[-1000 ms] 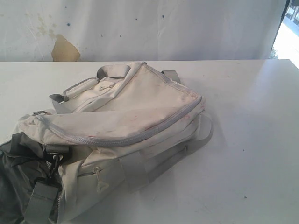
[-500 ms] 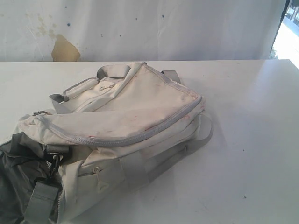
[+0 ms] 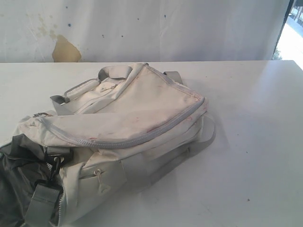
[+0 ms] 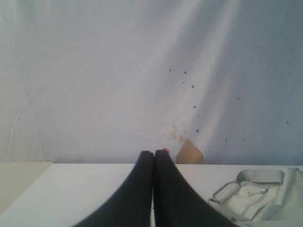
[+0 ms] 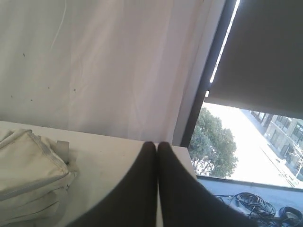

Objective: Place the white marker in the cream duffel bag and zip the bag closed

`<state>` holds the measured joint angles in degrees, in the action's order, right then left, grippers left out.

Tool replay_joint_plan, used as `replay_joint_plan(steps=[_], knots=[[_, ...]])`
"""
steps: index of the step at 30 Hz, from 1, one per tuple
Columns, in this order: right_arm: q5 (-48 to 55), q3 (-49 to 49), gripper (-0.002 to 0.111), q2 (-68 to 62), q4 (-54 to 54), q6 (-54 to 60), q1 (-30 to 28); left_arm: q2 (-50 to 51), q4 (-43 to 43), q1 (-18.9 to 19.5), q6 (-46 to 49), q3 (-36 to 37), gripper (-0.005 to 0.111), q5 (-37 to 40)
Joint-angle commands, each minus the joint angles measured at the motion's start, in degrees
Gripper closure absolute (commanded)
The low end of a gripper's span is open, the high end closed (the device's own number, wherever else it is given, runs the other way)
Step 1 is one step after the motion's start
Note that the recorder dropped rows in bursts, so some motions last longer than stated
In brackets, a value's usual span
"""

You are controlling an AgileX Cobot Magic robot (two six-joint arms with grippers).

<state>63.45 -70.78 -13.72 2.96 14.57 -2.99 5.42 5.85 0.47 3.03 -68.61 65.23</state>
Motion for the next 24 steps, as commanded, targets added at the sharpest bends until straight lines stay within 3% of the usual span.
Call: replay_joint_plan(steps=[1,11,24], knots=[[3.16,0.27,0.108,4.02,-0.23,0.24,0.75,-5.07,2.36,0.07,0.43,-0.12,0.107,1.16],[6.51,4.67,0.108,13.72,-5.74,-2.74,3.49,-5.42,2.35,0.07,0.43,-0.69,0.107,3.45],[6.51,6.96,0.108,13.72,-6.35,-3.43,3.58,-5.42,2.26,0.07,0.29,-0.69,0.107,4.73]])
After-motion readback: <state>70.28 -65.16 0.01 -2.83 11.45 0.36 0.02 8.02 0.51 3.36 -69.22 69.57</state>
